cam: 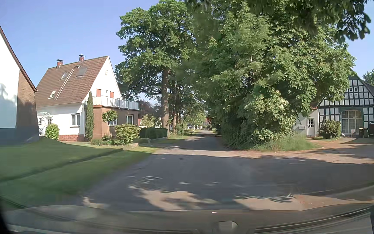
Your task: Follow the waypoints while adhering to traffic rules and regulations
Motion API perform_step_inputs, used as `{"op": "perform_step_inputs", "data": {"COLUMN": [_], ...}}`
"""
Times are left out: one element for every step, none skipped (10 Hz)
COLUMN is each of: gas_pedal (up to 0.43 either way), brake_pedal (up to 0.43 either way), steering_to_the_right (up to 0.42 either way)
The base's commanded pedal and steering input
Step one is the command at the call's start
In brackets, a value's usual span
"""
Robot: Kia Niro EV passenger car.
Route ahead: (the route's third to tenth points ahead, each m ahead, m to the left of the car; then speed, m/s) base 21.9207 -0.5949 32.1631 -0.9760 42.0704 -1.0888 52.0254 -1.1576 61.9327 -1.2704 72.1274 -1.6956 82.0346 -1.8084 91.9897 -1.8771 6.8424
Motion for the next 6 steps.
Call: {"op": "perform_step_inputs", "data": {"gas_pedal": [0.157, 0.157, 0.157, 0.157, 0.157, 0.157], "brake_pedal": [0.006, 0.006, 0.006, 0.006, 0.006, 0.006], "steering_to_the_right": [-0.003, -0.003, -0.001, 0.001, 0.002, 0.002]}}
